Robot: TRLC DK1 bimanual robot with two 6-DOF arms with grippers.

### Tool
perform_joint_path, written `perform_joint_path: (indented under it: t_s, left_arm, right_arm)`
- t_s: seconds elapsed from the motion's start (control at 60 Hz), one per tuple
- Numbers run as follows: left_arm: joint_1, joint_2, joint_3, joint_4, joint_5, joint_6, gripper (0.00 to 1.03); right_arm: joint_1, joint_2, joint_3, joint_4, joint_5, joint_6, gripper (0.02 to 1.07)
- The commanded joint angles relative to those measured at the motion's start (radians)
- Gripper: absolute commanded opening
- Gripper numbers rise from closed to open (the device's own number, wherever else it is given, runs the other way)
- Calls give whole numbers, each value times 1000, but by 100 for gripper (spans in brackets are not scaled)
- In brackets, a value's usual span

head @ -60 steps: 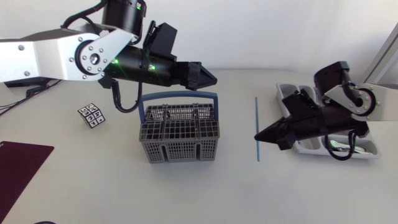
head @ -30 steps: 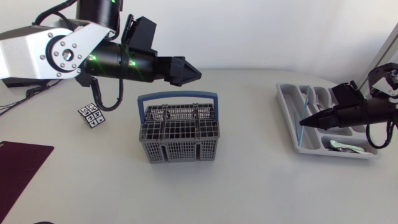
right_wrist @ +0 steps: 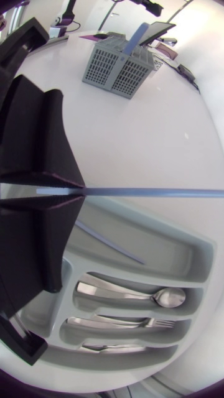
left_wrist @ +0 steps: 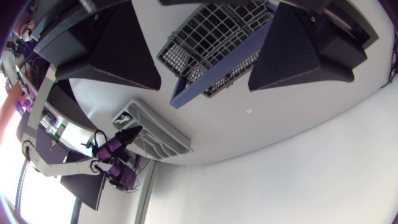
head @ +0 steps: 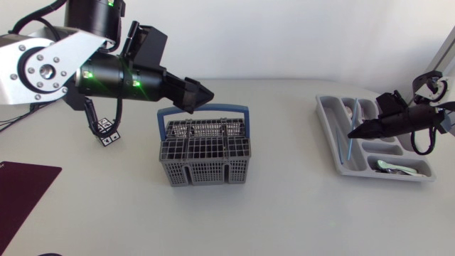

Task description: Transfer all utensils from the basket to the drawer tray.

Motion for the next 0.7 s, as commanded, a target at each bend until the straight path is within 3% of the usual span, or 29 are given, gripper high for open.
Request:
perform_joint_path:
  t_s: [0.0, 0.083, 0.283, 0.367, 0.433, 0.483, 0.517, 0.583, 0.617, 0.683]
  left_arm:
    - [-5, -34, -44, 0, -28, 46, 98]
    - [-2, -64, -79, 9, -68, 72, 98]
    - [47, -130, -137, 12, -71, 90, 98]
    - [66, -149, -160, 12, -71, 99, 98]
    - [76, -170, -176, 12, -71, 104, 98]
    - [84, -184, -185, 12, -71, 107, 98]
    - [95, -196, -194, 12, -71, 108, 98]
    - [113, -216, -213, 12, -74, 118, 98]
    - [121, -222, -217, 12, -72, 121, 98]
    - [141, -244, -240, 12, -74, 128, 98]
  right_arm:
    - [-4, 62, 41, -20, 29, 51, 8]
    - [3, 117, 75, -40, 62, 79, 8]
    - [14, 183, 113, -37, 102, 116, 10]
    - [19, 188, 114, -33, 113, 123, 19]
    - [20, 191, 116, -30, 122, 131, 31]
    - [20, 189, 116, -25, 130, 134, 45]
    - [20, 183, 111, -23, 133, 134, 63]
    - [26, 168, 98, -14, 147, 134, 86]
    - [29, 157, 90, -8, 151, 134, 91]
    - [37, 128, 64, 12, 159, 134, 92]
